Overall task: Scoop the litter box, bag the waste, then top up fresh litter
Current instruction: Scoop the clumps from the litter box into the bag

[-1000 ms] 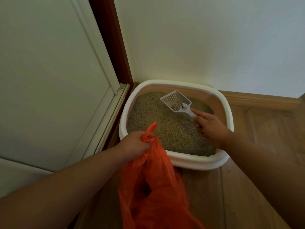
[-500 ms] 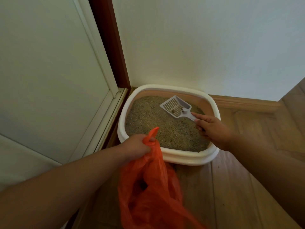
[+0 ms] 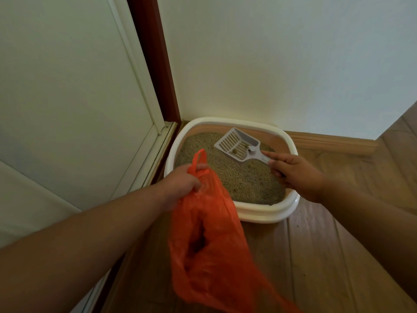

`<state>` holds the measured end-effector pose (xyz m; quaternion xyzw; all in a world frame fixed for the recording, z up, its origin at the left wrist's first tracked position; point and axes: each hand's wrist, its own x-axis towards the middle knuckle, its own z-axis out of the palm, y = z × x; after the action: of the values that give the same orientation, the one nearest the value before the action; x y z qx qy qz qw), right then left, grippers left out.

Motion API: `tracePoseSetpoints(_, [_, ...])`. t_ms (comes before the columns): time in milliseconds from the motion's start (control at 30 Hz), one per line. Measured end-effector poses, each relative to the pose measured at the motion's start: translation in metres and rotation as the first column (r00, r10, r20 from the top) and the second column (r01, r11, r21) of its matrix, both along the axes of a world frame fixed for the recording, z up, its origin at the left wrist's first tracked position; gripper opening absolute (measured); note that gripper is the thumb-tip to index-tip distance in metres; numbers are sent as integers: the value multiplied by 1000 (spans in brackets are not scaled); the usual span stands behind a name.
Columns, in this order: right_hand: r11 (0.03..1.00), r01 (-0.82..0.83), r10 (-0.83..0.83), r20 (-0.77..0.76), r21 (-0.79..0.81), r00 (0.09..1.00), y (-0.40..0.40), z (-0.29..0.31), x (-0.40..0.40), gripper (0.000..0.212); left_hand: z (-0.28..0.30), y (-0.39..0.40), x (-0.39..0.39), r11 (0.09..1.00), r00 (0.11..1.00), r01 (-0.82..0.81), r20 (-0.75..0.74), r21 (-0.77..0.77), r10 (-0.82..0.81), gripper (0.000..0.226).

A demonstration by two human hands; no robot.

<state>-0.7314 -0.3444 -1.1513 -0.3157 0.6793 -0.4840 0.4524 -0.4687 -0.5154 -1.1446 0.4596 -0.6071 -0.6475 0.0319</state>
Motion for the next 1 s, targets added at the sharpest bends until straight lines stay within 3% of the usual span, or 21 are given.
tracePoseSetpoints(233, [997,-43,42,-11,-62,999,-1,30,-5,38,5,-13,1,979,984,-91,-137,180,117,85])
tracePoseSetpoints(400, [987,-154,152,-49,-54,987,1,47,-4,39,9,-14,2,982,980,-65,-172,178,96,84])
tracePoseSetpoints(533, [953,-301,303,-87,42,949,6,60,-3,39,17,-9,1,987,984,-31,-171,159,58,81])
tracePoseSetpoints(600, [905,-410,423,-134,114,896,6,66,0,40,19,-9,2,987,985,-17,-166,158,44,80])
tracePoseSetpoints(733, [757,-582,652,-284,298,702,1,77,18,36,19,-11,-1,983,984,-45,-160,175,73,83])
tracePoseSetpoints(900, [670,-586,741,-468,457,482,-19,84,46,27,17,-11,-5,979,979,-59,-181,196,95,85])
tracePoseSetpoints(1000, [605,-549,795,-473,576,380,-27,92,72,26,20,-10,-6,977,975,-47,-201,209,90,86])
